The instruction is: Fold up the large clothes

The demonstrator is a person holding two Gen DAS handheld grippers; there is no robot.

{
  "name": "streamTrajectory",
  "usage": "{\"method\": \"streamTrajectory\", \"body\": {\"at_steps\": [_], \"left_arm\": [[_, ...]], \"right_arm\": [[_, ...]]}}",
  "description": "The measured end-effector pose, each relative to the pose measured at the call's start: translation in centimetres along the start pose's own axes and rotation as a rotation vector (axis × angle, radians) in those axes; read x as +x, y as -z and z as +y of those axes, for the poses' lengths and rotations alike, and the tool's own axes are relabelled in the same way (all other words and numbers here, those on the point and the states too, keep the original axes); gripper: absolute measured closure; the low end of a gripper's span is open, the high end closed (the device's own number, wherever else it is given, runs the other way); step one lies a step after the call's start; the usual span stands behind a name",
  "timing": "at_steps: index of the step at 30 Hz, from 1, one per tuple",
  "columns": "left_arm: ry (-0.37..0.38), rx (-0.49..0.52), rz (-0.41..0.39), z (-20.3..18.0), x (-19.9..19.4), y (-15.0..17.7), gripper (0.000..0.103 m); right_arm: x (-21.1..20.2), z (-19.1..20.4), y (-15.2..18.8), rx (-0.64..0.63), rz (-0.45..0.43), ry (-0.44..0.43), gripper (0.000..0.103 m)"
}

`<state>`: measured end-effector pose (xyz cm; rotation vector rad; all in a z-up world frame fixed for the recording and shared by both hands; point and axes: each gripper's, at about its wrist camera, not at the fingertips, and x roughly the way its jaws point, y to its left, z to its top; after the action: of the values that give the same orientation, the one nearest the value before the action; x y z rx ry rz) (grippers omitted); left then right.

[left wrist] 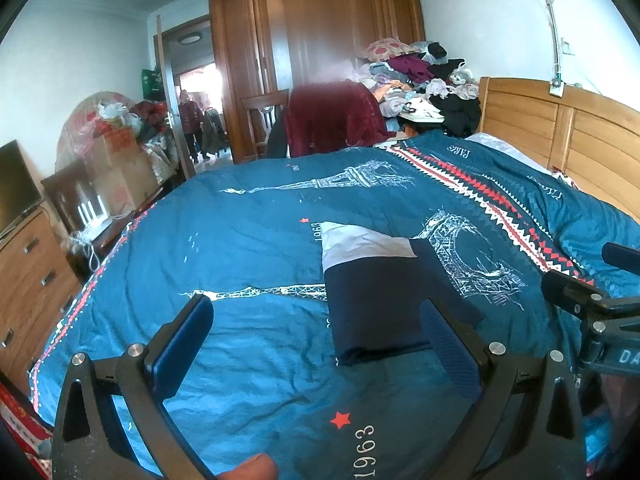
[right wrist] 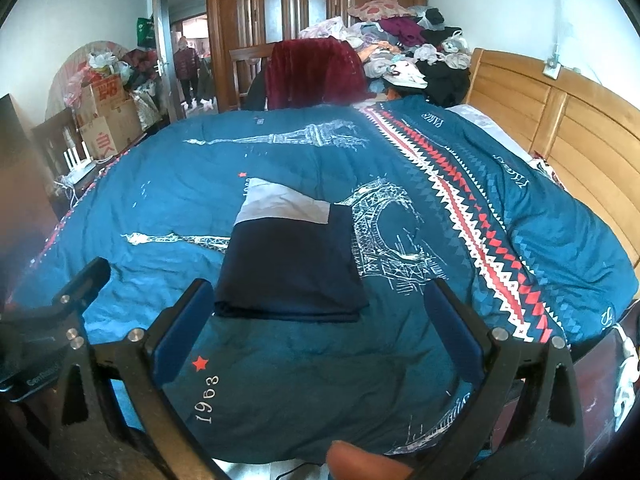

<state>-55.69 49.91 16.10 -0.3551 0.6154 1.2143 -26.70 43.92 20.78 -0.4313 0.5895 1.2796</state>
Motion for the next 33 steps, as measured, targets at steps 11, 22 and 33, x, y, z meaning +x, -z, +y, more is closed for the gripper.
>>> {"method": "streamTrajectory", "body": {"at_steps": [11,22,33], "left_arm": [[0.005,-0.012,-0.012,0.21,-0.09,-0.19,0.000],[0.003,-0.022,-0.017,0.28,0.10,0.40,0.000],[0.004,-0.022,-0.016,0.30,0.12,0.46,0.000]], "right_arm": [[0.37,0.21,-0.14,-0.014,0.004,-0.014,0.000],[0.54,0.32,0.03,-0.011,0.008,-0.020,0.000],[0.57,0.32,0.22,-0.004,0.012,-0.026,0.000]]}}
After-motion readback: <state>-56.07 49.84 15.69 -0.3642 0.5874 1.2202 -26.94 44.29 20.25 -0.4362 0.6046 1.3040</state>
